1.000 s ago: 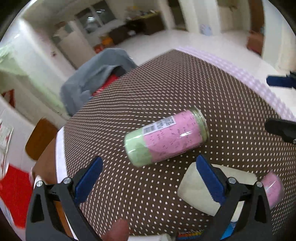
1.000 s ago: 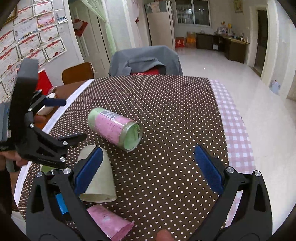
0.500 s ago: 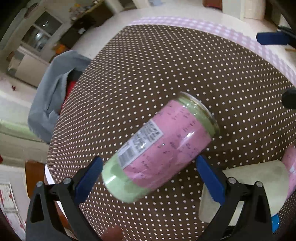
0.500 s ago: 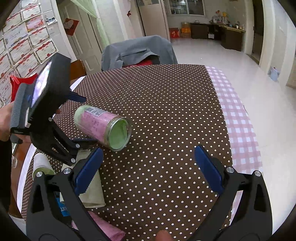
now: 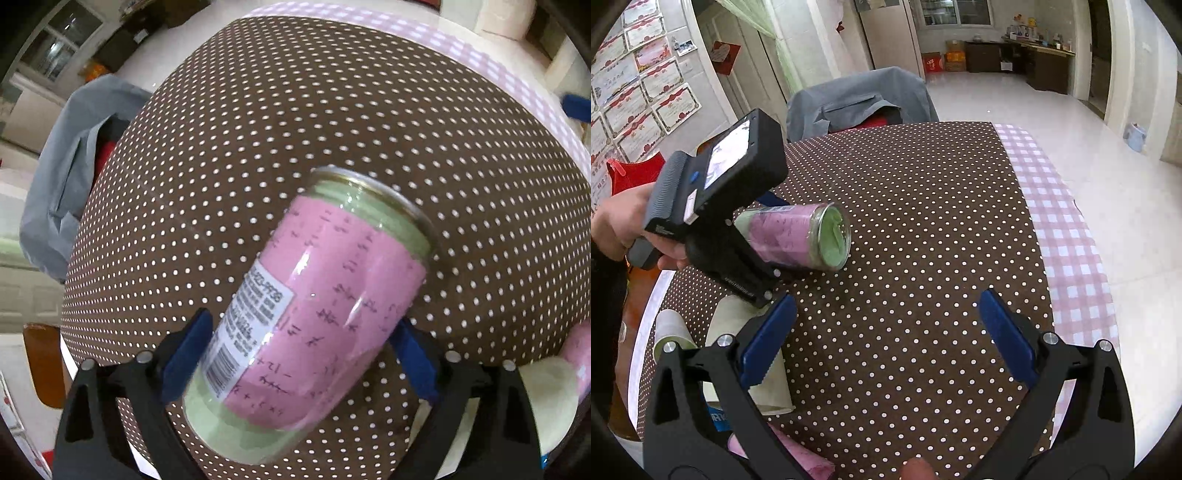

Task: Flip cup upside down
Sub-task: 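Close the left gripper around the pink-and-green jar and lift it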

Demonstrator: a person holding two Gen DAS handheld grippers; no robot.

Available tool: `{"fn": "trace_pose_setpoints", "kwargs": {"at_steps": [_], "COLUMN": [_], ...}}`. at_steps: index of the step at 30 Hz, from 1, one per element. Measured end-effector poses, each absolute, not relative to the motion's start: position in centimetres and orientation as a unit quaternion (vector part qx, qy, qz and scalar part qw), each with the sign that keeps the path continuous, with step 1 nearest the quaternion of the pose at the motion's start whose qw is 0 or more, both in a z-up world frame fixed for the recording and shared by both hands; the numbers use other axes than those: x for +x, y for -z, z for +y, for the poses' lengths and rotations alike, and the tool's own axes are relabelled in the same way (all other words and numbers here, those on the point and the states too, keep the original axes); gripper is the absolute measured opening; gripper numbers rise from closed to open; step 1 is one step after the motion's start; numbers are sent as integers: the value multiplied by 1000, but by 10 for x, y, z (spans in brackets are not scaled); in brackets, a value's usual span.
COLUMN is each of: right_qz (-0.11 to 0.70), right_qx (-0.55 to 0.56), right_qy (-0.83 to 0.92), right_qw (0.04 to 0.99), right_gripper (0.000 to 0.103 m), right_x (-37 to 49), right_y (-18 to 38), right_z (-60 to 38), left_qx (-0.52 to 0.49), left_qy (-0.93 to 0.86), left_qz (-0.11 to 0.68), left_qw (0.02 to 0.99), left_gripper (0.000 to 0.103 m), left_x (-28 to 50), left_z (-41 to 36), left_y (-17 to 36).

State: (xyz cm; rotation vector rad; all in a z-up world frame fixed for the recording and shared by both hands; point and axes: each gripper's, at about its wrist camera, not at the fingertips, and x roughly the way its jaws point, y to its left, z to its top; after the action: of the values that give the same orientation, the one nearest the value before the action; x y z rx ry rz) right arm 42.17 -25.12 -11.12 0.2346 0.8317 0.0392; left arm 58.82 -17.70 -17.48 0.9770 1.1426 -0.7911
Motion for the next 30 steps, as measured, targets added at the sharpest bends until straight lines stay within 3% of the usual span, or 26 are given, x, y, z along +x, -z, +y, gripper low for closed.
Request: {"fn": "trace_pose_setpoints", "kwargs": {"at_steps": [5, 14, 30], "right_qz": [405, 399, 374], "right_qx": [120, 126, 126], "right_qy": [-18, -12, -7], "right_qw": [906, 908, 919], "right_gripper": [97, 97, 97], "right_x": [415, 395, 352], "right_y": [113, 108, 82], "right_z": [-252, -255, -251], "left_qx": [384, 304, 226], "left_qy": [344, 318, 286], "left_qz": [528, 539, 516], "left_qw": [675, 718, 775], "left_gripper": [83, 80, 75], "left_x": [612, 631, 589], "left_z": [-174, -148, -107], "left_y": [173, 171, 124]}}
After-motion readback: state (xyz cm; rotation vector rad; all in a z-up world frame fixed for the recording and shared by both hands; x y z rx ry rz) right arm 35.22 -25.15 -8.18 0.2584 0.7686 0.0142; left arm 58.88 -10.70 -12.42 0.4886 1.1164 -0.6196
